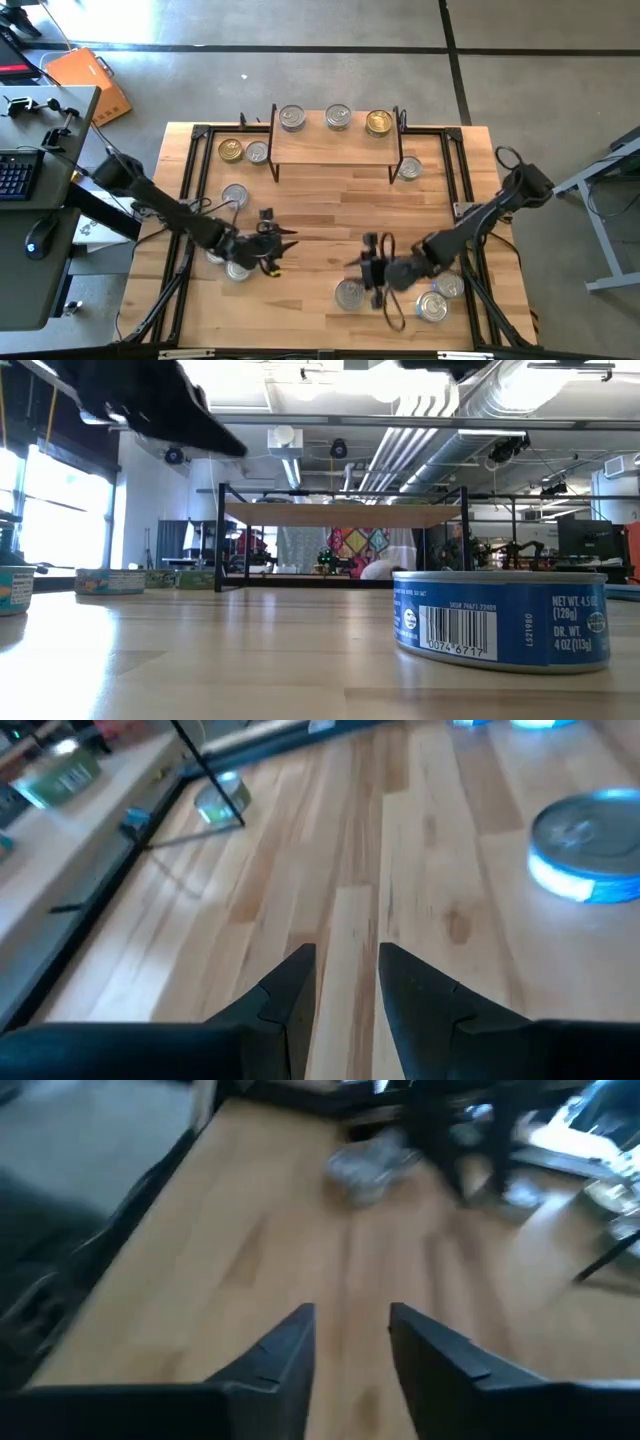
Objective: Stack canned seafood by type on shelf
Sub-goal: Put the blue tuna can on the shelf
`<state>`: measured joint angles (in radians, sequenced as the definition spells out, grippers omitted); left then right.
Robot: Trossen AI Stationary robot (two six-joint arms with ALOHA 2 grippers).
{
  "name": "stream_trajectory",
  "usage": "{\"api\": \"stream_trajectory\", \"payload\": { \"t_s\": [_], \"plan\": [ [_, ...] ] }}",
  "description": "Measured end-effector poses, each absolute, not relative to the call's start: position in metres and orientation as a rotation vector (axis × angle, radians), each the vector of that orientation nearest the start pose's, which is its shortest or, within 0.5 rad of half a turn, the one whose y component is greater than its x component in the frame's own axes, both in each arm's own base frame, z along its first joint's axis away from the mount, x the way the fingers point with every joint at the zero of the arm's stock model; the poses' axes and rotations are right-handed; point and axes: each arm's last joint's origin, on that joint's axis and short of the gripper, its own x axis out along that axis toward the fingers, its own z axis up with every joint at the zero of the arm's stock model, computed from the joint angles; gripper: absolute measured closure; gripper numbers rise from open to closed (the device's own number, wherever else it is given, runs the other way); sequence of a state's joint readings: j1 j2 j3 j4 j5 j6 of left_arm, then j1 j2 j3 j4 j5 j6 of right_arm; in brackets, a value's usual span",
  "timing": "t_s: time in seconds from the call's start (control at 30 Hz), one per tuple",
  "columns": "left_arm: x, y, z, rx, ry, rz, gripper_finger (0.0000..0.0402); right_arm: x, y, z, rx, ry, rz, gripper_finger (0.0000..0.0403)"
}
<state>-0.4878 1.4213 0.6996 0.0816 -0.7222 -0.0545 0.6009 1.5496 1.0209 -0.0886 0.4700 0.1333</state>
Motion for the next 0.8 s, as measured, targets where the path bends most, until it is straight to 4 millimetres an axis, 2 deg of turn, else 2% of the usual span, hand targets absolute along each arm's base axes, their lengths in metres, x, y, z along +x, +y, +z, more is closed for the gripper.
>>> {"api": "stream_trajectory", "payload": {
  "t_s": [0.17, 0.33, 0.47, 0.53, 0.67, 0.8],
  "plan": [
    [0.266, -0.104, 0.170, 0.334, 0.600, 0.262, 0.0296, 0.283, 0.217, 0.216, -0.124, 0.637, 0.119, 0.0224],
    [0.274, -0.108, 0.159, 0.319, 0.593, 0.216, 0.0296, 0.282, 0.248, 0.164, -0.234, 0.703, 0.142, 0.0226],
    [0.279, -0.111, 0.160, 0.303, 0.550, 0.173, 0.0296, 0.284, 0.256, 0.130, -0.339, 0.733, 0.118, 0.0233],
    [0.280, -0.112, 0.162, 0.323, 0.534, 0.140, 0.0296, 0.284, 0.256, 0.116, -0.403, 0.728, 0.049, 0.0237],
    [0.284, -0.112, 0.166, 0.318, 0.489, 0.125, 0.0296, 0.287, 0.258, 0.103, -0.427, 0.728, 0.020, 0.0250],
    [0.285, -0.112, 0.169, 0.304, 0.462, 0.126, 0.0296, 0.288, 0.258, 0.092, -0.438, 0.737, 0.011, 0.0283]
  ]
}}
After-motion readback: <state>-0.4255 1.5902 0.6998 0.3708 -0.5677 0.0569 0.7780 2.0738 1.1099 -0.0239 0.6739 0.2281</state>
